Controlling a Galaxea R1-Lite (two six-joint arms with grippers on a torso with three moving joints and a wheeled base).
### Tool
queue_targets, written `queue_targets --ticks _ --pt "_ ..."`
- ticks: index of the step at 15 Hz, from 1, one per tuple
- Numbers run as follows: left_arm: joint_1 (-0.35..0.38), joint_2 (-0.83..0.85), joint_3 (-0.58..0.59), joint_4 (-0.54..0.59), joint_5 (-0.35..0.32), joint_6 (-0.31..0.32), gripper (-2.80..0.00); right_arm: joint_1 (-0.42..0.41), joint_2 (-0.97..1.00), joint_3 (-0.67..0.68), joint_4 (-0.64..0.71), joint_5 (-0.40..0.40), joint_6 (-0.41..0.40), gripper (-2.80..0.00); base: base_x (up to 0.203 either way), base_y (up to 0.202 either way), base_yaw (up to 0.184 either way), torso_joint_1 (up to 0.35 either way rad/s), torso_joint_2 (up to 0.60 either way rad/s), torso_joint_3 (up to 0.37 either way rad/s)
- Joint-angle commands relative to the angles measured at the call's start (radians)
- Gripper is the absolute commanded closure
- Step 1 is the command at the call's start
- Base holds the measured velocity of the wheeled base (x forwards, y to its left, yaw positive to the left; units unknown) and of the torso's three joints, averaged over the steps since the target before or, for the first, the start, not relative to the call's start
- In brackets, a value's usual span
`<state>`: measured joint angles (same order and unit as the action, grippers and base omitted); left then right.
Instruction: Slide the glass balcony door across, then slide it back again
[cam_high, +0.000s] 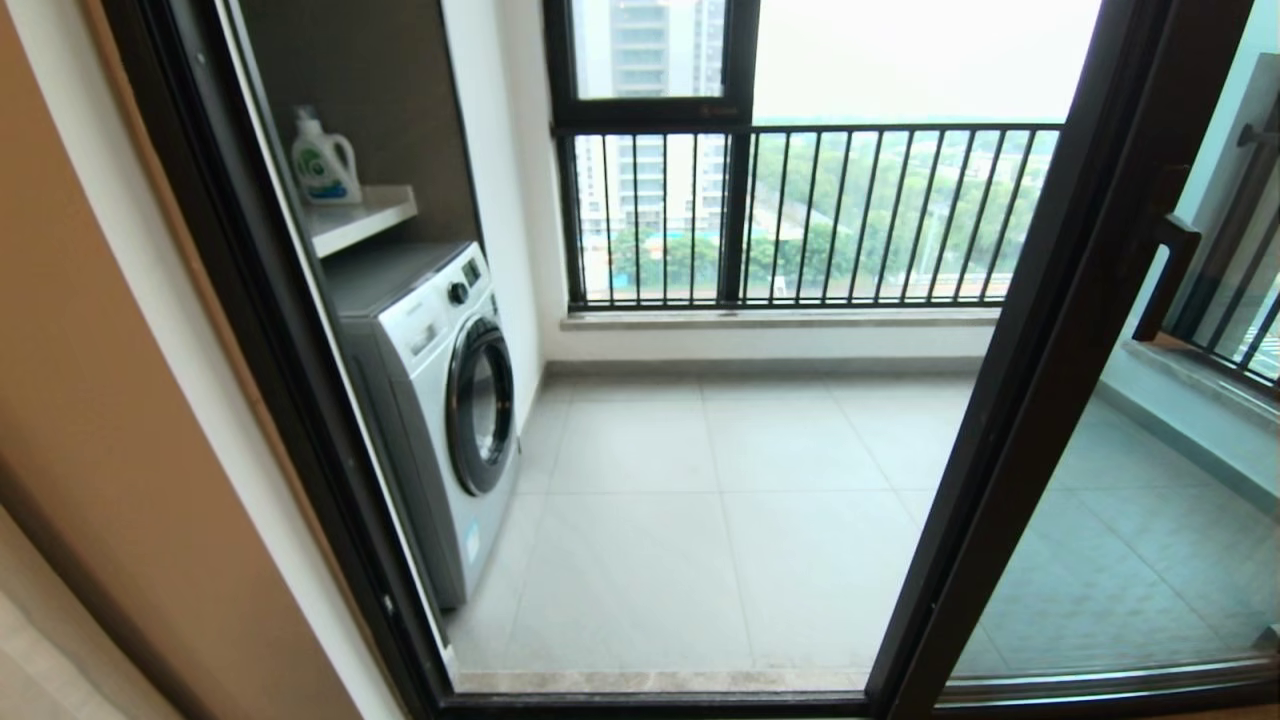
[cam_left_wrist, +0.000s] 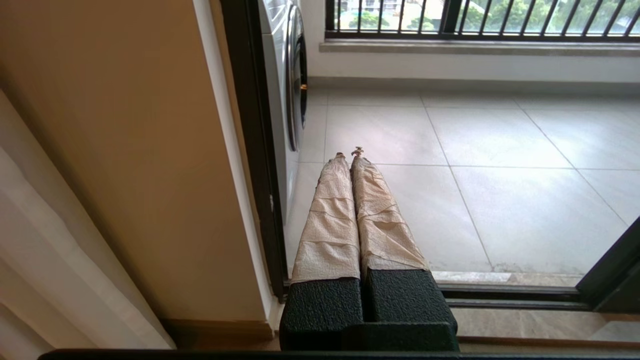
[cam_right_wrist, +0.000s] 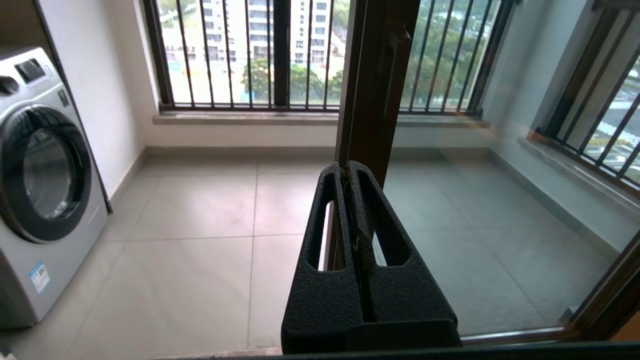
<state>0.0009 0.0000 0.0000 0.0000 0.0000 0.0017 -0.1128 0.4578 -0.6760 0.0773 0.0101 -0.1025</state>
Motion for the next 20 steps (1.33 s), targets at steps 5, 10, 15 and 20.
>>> queue_targets --ticks 5,10,15,20 --pt "0.001 0.002 0.0 0.0 0.0 0.0 0.0 0.023 -0.179 -0.163 0.22 -0.03 0.093 0.0 0.0 0.0 0.0 0.0 0.0 0.0" --pt "0.001 0.002 0.0 0.0 0.0 0.0 0.0 0.082 -0.242 -0.209 0.329 -0.037 0.033 0.0 0.0 0.0 0.0 0.0 0.0 0.0" --pt "0.001 0.002 0.0 0.0 0.001 0.0 0.0 0.108 -0.466 -0.094 0.591 -0.06 0.054 0.0 0.0 0.0 0.0 0.0 0.0 0.0" --pt "0.001 0.002 0.0 0.0 0.002 0.0 0.0 0.11 -0.46 0.369 0.357 -0.01 0.027 0.0 0.0 0.0 0.0 0.0 0.0 0.0"
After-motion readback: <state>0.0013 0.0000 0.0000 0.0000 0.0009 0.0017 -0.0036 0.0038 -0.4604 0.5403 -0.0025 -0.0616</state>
